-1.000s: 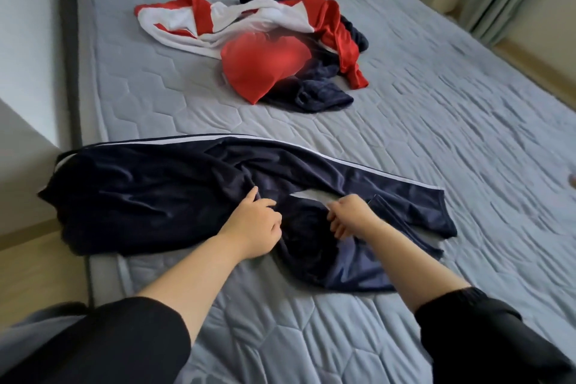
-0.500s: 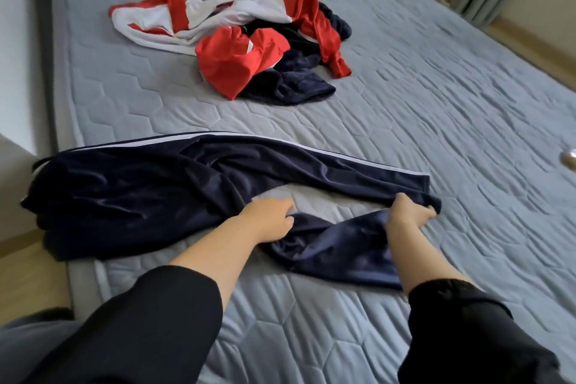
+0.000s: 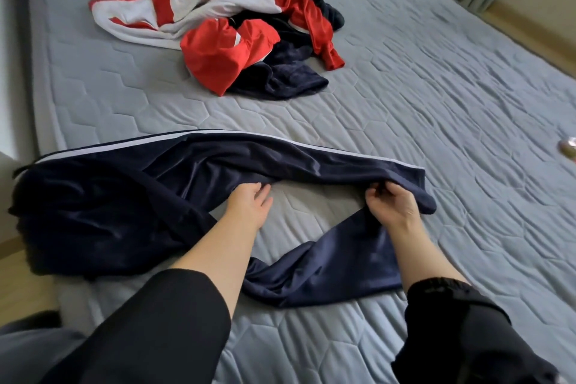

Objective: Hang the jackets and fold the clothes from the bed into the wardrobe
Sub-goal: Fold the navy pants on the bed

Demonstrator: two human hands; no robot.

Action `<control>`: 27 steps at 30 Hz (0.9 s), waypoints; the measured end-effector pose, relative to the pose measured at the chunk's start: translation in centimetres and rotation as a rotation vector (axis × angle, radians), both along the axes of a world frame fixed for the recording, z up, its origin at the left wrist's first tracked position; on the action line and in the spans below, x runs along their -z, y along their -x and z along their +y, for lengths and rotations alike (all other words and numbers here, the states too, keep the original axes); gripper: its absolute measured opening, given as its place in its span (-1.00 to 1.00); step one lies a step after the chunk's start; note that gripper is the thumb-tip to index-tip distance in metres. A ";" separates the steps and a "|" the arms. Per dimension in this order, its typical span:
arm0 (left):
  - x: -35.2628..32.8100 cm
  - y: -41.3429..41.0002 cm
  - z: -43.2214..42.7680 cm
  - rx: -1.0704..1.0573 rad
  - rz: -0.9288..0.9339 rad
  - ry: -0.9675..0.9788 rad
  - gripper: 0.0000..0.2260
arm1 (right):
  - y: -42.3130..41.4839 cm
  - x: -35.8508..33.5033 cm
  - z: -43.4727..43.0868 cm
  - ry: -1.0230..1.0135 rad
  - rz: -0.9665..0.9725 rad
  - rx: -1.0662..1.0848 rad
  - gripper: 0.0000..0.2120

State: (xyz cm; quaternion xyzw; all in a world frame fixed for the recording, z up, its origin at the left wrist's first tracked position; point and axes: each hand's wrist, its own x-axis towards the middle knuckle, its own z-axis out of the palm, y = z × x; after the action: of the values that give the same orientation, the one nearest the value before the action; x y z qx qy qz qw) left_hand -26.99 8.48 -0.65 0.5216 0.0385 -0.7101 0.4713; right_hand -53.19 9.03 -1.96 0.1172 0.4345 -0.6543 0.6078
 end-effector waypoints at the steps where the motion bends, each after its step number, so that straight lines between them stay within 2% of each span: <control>1: -0.1 0.2 0.0 -0.009 -0.016 0.015 -0.70 | -0.1 -0.1 -0.3 0.021 0.035 -0.021 -0.85; 4: -0.3 0.5 0.0 -0.011 -0.030 -0.025 -0.89 | -0.4 -1.4 -1.7 0.008 0.146 -0.024 -0.85; 5: -0.3 0.3 0.0 -0.010 -0.030 -0.036 -0.86 | -0.1 -2.0 -2.3 -0.022 0.193 -0.012 -0.90; 7: -0.5 -0.5 0.3 -0.019 -0.022 -0.039 -0.83 | 0.7 -3.0 -3.2 -0.100 0.325 0.016 -0.79; 10: -0.5 -1.8 1.2 0.049 -0.086 -0.113 -0.79 | 2.6 -3.8 -3.8 -0.359 0.719 0.153 -0.76; 12: -0.1 -2.2 1.8 0.185 -0.241 -0.171 -0.76 | 3.5 -2.5 -2.8 -0.552 0.810 0.154 -0.59; 13: 0.2 -2.2 2.1 0.266 -0.310 -0.185 -0.74 | 3.4 -1.6 -1.7 -0.644 0.811 0.119 -0.56; 15: 0.7 -1.9 2.4 0.392 -0.401 -0.204 -0.73 | 2.8 0.5 0.7 -0.763 0.875 0.006 -0.58; 16: 0.7 -1.6 2.4 0.455 -0.451 -0.215 -0.73 | 2.5 1.3 1.8 -0.770 0.980 -0.061 -0.58; 18: 0.7 -1.1 2.1 0.632 -0.594 -0.231 -0.74 | 1.9 2.0 3.2 -0.728 1.205 -0.209 -0.51; 21: 0.2 -0.7 1.8 0.957 -0.759 -0.198 -0.75 | 1.2 2.4 4.0 -0.685 1.417 -0.445 -0.40; 25: -0.6 -0.2 2.2 1.388 -0.858 -0.029 -0.80 | 0.5 2.5 4.9 -0.647 1.581 -0.780 -0.38; 27: -0.7 0.3 2.7 1.561 -0.908 -0.009 -0.78 | 1.7 2.3 5.6 -0.732 1.623 -1.063 -0.42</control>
State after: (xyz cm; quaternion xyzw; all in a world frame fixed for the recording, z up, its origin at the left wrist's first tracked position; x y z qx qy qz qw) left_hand -27.29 11.14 0.07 0.6313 -0.5134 -0.5537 -0.1771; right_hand -54.94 14.67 -4.25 -0.3883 0.8811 -0.0119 0.2697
